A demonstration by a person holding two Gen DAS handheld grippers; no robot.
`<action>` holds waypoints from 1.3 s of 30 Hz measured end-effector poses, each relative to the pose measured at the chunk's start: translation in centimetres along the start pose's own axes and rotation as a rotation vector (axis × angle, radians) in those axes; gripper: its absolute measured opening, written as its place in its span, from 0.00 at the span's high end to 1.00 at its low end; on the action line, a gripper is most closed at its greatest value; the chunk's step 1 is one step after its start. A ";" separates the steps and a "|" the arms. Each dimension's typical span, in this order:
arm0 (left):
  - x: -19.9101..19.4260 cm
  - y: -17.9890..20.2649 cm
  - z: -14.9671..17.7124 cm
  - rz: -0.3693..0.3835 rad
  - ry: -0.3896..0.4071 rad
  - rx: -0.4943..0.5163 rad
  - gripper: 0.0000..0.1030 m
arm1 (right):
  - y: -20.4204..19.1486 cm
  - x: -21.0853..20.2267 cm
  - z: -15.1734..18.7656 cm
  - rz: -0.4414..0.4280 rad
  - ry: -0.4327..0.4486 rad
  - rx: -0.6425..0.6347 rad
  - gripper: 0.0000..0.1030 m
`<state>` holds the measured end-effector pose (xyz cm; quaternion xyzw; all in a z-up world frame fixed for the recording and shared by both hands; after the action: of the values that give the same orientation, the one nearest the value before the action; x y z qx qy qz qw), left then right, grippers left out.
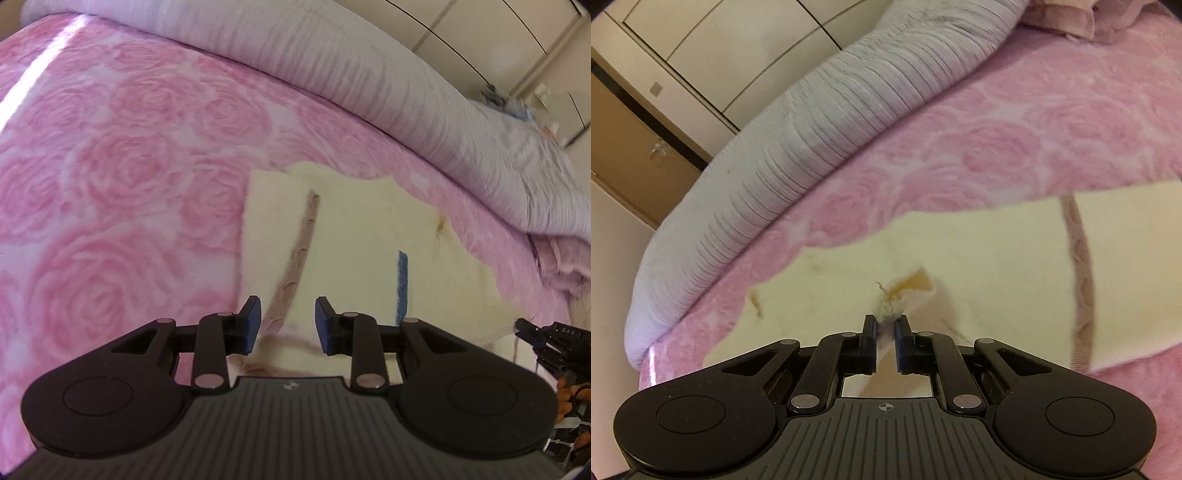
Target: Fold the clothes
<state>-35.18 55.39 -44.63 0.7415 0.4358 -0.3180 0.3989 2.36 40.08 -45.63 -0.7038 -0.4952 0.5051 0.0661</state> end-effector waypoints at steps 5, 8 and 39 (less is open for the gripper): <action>3.1 0.8 1.0 -0.048 -0.053 0.088 0.75 | 1.9 0.1 0.5 0.077 -0.036 -0.001 0.92; 4.2 1.0 1.6 -0.097 -0.068 0.153 0.80 | 5.3 1.0 2.3 0.159 -0.138 0.080 0.92; -1.7 6.5 7.2 -0.135 -0.123 -0.033 0.76 | 34.1 -20.4 -7.5 0.414 0.280 0.658 0.95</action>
<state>-30.93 46.47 -44.65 0.6828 0.4647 -0.3821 0.4146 29.67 10.52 -49.08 -0.7918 -0.1415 0.5384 0.2512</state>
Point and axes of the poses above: each gripper's, at about its wrist camera, not at the fingertips, and x roughly the way its jaws point, y to its right, z to its underside, the point moved 9 cm from there along x, roughly the way its jaws point, and after that the axes turned 5 degrees about -z, right-handed, at the moved point
